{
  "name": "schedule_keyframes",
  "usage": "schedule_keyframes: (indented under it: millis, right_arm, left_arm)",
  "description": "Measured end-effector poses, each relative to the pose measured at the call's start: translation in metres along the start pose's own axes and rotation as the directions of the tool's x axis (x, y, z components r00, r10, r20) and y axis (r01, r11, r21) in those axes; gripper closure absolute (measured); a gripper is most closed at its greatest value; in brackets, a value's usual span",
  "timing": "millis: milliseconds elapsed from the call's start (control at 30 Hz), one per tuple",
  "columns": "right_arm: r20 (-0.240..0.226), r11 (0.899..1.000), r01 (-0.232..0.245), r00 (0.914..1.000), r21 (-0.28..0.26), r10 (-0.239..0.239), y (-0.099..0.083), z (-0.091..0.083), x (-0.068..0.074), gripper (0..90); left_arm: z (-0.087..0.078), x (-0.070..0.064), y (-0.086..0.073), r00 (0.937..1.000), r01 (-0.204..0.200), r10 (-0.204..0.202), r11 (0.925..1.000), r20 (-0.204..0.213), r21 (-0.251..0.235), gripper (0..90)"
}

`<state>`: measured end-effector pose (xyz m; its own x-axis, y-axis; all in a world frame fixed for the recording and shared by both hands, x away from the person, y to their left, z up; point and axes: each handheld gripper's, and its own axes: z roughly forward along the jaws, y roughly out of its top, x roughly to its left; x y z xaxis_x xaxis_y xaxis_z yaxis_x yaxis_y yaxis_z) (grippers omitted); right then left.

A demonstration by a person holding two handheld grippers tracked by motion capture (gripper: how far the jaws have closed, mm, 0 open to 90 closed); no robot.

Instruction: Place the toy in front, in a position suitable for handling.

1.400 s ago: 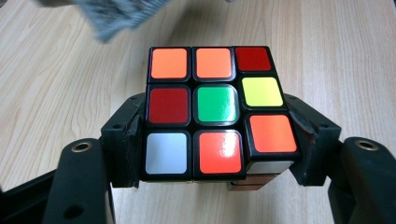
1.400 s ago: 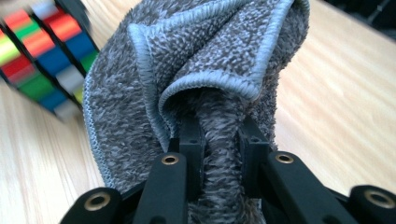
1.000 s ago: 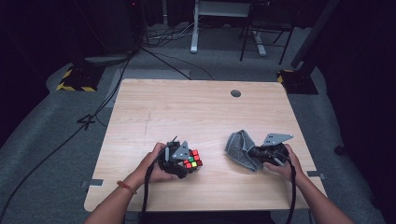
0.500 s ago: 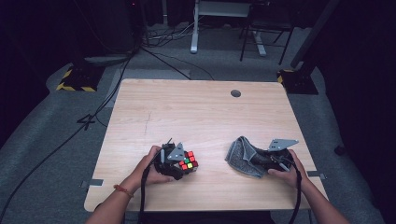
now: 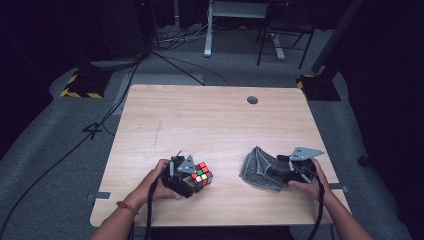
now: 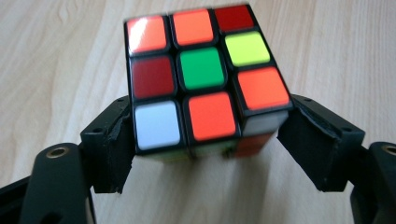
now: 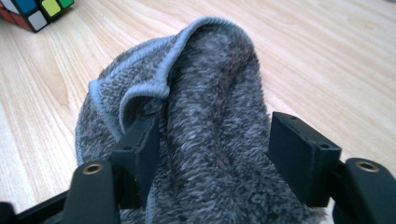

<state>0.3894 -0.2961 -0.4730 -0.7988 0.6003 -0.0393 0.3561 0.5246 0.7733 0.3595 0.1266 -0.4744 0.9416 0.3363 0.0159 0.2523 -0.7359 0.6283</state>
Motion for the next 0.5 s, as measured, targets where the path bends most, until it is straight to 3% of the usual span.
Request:
schedule_keyframes:
  millis: [100, 267, 500]
  right_arm:
    - [0.013, 1.0, 0.006, 0.9999, -0.012, -0.005, 0.002, -0.002, 0.001, 32.7]
    - [0.012, 0.999, 0.032, 0.9994, -0.027, -0.032, 0.007, -0.005, 0.007, 35.9]
    - [-0.004, 0.997, 0.07, 0.9975, -0.03, -0.07, 0.013, 0.0, 0.02, 37.2]
  left_arm:
    - [-0.004, -0.004, -0.007, 1.0, 0.002, -0.002, 0.9994, 0.003, 0.035, 24.4]
    - [-0.008, -0.012, -0.014, 0.9999, 0.007, -0.008, 0.9992, 0.012, 0.038, 27.1]
    - [0.001, -0.024, -0.006, 0.9989, -0.007, 0.005, 0.9992, 0.047, 0.04, 31.2]
